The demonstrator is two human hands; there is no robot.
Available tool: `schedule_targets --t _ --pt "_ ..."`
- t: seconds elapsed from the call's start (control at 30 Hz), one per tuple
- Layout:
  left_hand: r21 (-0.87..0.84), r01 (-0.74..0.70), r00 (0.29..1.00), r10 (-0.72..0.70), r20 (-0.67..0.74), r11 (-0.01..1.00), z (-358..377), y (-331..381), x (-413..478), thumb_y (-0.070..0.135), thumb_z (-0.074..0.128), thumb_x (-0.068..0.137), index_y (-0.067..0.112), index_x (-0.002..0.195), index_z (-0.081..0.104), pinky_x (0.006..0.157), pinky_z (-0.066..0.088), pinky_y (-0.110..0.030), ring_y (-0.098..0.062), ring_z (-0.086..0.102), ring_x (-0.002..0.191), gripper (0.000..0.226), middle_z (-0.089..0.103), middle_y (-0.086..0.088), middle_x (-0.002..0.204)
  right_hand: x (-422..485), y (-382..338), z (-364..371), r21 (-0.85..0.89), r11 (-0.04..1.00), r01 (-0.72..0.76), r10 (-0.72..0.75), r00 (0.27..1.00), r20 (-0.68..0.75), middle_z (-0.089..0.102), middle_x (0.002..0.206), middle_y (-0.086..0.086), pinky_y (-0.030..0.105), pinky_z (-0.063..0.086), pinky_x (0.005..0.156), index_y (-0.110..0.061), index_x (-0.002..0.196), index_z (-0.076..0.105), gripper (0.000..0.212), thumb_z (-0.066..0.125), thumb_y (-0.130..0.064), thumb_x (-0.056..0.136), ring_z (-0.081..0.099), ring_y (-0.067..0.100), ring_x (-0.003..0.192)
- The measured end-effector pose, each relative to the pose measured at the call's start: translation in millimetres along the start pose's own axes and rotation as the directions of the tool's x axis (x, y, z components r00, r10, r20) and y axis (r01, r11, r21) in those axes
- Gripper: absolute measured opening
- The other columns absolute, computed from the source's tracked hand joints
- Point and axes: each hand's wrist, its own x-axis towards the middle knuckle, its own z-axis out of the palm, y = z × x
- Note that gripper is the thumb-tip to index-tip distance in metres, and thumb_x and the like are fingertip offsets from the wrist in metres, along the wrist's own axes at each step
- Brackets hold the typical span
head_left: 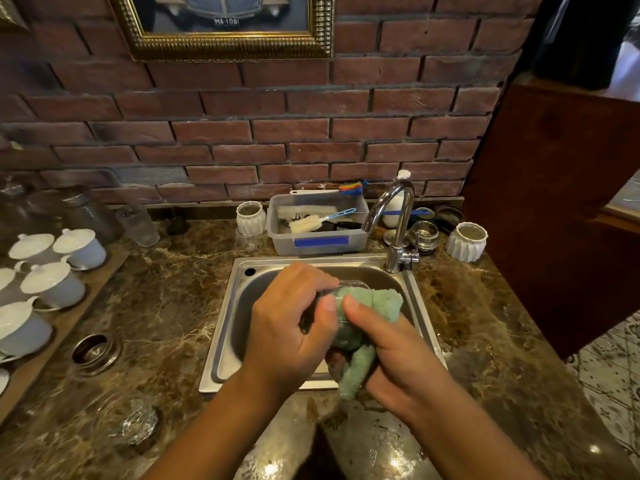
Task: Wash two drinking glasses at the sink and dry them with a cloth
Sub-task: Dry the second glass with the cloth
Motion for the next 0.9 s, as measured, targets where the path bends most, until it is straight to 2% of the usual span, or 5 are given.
schedule_targets --t 0.17,0.3,0.37,0.67,0.9 --pt "-0.317 0.435 0.889 -0.457 0.004 0.843 10 20 4 0.033 0.045 0.094 0.023 0.094 0.068 0.061 0.050 -0.017 -0.005 0.064 0.079 0.025 0.067 0.010 0.087 -9 -10 -6 -0.629 0.698 0.343 -0.323 0.934 0.151 0.073 0.082 0.004 0.029 0.055 0.063 -0.021 0.094 0.074 0.019 0.067 -0.037 0.085 0.067 0.013 0.075" --pt "-0.631 0.769 0.290 -0.823 0.489 -0.104 10 26 17 0.028 0.058 0.093 0.014 0.074 0.069 0.032 0.037 -0.019 -0.013 0.055 0.041 0.025 0.060 -0.002 0.056 -9 -17 -19 -0.815 -0.276 0.510 -0.284 0.767 0.576 0.070 0.096 -0.009 0.039 0.055 0.077 -0.024 0.097 0.072 0.017 0.071 -0.036 0.086 0.061 0.014 0.092" --pt "-0.555 0.780 0.182 -0.742 0.645 -0.291 8 24 18 0.027 0.060 0.092 0.009 0.078 0.067 0.030 0.036 -0.019 -0.015 0.053 0.037 0.024 0.057 -0.003 0.054 -9 -18 -26 -0.754 -0.384 0.533 -0.241 0.730 0.639 0.069 0.092 -0.008 0.039 0.055 0.072 -0.022 0.092 0.069 0.014 0.075 -0.031 0.083 0.058 0.015 0.088" --pt "-0.549 0.707 0.586 -0.804 0.102 0.445 32 27 11 0.023 0.044 0.092 0.017 0.075 0.061 0.040 0.038 -0.025 -0.012 0.057 0.053 0.025 0.059 0.000 0.061 -6 -8 -24 -0.747 0.444 0.495 -0.435 0.848 0.304 0.075 0.089 -0.011 0.029 0.057 0.074 -0.021 0.096 0.077 0.013 0.067 -0.028 0.090 0.071 0.011 0.086" --pt "0.111 -0.076 0.997 0.075 0.006 0.991 21 9 9 0.024 0.043 0.099 0.006 0.091 0.066 0.069 0.047 -0.030 -0.017 0.057 0.078 0.030 0.062 -0.003 0.085 -1 -2 -12 0.065 0.997 0.046 -0.043 0.998 -0.046 0.069 0.092 0.014 0.031 0.051 0.059 -0.016 0.106 0.073 0.047 0.084 -0.037 0.066 0.065 0.023 0.079"
